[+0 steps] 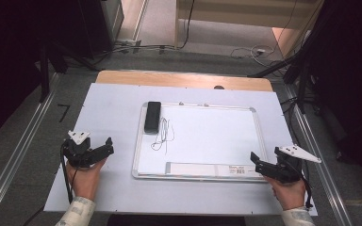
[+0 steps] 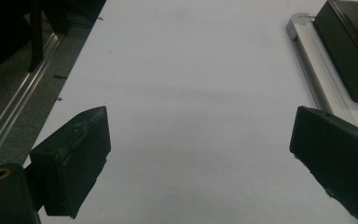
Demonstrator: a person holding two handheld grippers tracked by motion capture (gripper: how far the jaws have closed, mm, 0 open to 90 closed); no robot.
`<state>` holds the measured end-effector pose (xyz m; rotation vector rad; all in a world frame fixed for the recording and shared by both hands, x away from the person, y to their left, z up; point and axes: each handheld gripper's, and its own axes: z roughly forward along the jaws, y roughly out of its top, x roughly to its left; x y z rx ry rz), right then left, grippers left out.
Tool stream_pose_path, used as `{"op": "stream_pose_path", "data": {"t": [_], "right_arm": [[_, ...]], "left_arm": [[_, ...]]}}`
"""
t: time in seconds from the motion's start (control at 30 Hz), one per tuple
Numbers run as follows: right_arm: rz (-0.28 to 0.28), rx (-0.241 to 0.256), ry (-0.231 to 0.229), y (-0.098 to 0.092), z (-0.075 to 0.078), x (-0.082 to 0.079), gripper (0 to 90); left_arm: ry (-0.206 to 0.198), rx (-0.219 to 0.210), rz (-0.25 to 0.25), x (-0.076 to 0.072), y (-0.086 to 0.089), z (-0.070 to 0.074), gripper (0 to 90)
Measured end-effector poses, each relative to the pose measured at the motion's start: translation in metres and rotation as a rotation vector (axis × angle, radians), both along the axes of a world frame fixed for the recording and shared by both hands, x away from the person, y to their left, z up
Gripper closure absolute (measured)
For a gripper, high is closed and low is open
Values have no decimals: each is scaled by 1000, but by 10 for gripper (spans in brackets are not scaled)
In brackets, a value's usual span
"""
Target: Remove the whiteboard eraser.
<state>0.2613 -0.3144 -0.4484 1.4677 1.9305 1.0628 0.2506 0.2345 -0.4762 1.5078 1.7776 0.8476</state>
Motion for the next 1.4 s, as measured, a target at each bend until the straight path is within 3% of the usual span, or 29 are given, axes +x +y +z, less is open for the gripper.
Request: {"op": "stream_pose_path", "data": {"t": [0.4, 0.77, 1.4], "right_arm": [[-8, 1, 8, 0, -2, 1, 43], [-9, -7, 5, 1, -4, 4, 45], [-9, -43, -20, 4, -4, 24, 47]], "left_arm": [[-23, 8, -20, 1, -13, 6, 56], [-28, 11, -54, 15, -29, 10, 58], [-25, -35, -108, 38, -59, 11, 69]]}}
